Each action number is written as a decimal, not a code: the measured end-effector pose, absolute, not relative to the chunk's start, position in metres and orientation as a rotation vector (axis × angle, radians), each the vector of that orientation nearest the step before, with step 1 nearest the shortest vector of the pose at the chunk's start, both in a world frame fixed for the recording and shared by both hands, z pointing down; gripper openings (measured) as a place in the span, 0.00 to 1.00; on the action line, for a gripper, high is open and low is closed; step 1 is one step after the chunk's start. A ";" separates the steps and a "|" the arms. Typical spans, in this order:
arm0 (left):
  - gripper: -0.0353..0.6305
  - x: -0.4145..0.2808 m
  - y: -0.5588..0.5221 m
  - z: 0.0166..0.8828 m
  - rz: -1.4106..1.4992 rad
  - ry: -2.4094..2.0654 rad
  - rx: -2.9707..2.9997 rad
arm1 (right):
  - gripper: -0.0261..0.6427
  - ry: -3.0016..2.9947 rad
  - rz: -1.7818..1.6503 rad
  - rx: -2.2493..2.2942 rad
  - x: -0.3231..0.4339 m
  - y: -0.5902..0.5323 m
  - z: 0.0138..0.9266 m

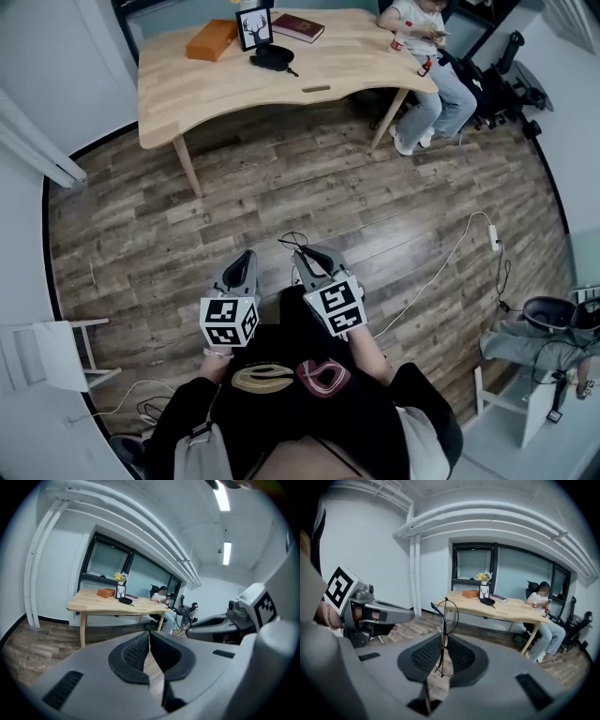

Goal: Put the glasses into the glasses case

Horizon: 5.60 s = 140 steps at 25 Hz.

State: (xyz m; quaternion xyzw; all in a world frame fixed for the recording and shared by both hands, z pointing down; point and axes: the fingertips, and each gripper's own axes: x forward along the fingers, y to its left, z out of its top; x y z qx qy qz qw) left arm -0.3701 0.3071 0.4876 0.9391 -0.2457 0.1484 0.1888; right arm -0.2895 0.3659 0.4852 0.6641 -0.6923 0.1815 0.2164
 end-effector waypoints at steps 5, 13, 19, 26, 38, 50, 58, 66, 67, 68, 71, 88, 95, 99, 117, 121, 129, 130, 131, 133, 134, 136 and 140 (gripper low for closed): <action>0.09 -0.315 0.285 0.493 0.444 -0.752 2.608 | 0.11 -1.943 0.514 1.782 -0.228 0.342 0.493; 0.09 -0.230 0.261 0.499 0.438 -0.868 2.570 | 0.11 -1.999 0.484 1.691 -0.141 0.315 0.497; 0.09 -0.187 0.252 0.499 0.421 -0.908 2.556 | 0.11 -2.019 0.455 1.678 -0.091 0.303 0.490; 0.09 -0.158 0.243 0.502 0.433 -0.927 2.550 | 0.11 -2.041 0.486 1.664 -0.066 0.297 0.496; 0.09 -0.129 0.205 0.514 0.448 -0.918 2.545 | 0.11 -2.001 0.520 1.696 -0.036 0.274 0.504; 0.09 -0.070 0.122 0.513 0.438 -0.808 2.600 | 0.11 -1.895 0.543 1.726 0.024 0.200 0.513; 0.09 -0.045 0.038 0.512 0.443 -0.767 2.615 | 0.11 -1.852 0.558 1.755 0.047 0.128 0.510; 0.09 -0.031 -0.027 0.516 0.447 -0.740 2.627 | 0.11 -1.828 0.556 1.773 0.059 0.068 0.512; 0.09 -0.030 -0.034 0.516 0.448 -0.736 2.632 | 0.11 -1.826 0.554 1.778 0.060 0.061 0.512; 0.09 -0.029 -0.040 0.517 0.450 -0.733 2.637 | 0.11 -1.825 0.551 1.783 0.061 0.054 0.512; 0.09 -0.027 -0.059 0.517 0.450 -0.727 2.649 | 0.11 -1.820 0.541 1.796 0.064 0.036 0.511; 0.09 -0.031 -0.125 0.520 0.455 -0.858 2.589 | 0.11 -1.851 0.550 1.759 0.087 -0.034 0.512; 0.09 -0.015 -0.159 0.520 0.443 -0.982 2.518 | 0.11 -1.906 0.547 1.651 0.115 -0.080 0.512; 0.09 -0.001 -0.178 0.520 0.432 -1.045 2.482 | 0.11 -1.940 0.555 1.583 0.132 -0.106 0.514; 0.09 0.040 -0.231 0.522 0.412 -1.360 2.296 | 0.11 -2.112 0.548 1.275 0.186 -0.218 0.525; 0.09 0.036 -0.231 0.523 0.415 -1.431 2.243 | 0.11 -2.167 0.548 1.186 0.185 -0.234 0.529; 0.09 0.026 -0.224 0.525 0.394 -1.554 2.147 | 0.11 -2.166 0.563 1.081 0.181 -0.266 0.545; 0.09 0.024 -0.223 0.526 0.393 -1.566 2.135 | 0.11 -2.165 0.567 1.074 0.181 -0.269 0.547; 0.09 0.023 -0.221 0.527 0.393 -1.577 2.125 | 0.11 -2.163 0.569 1.067 0.181 -0.272 0.549; 0.09 0.023 -0.220 0.527 0.394 -1.593 2.115 | 0.11 -2.159 0.570 1.058 0.181 -0.279 0.552; 0.09 0.023 -0.219 0.527 0.395 -1.599 2.115 | 0.11 -2.156 0.569 1.054 0.181 -0.282 0.553; 0.09 0.023 -0.219 0.526 0.397 -1.610 2.118 | 0.11 -2.148 0.569 1.046 0.181 -0.288 0.557; 0.09 0.022 -0.220 0.524 0.404 -1.625 2.115 | 0.11 -2.140 0.588 1.029 0.181 -0.301 0.565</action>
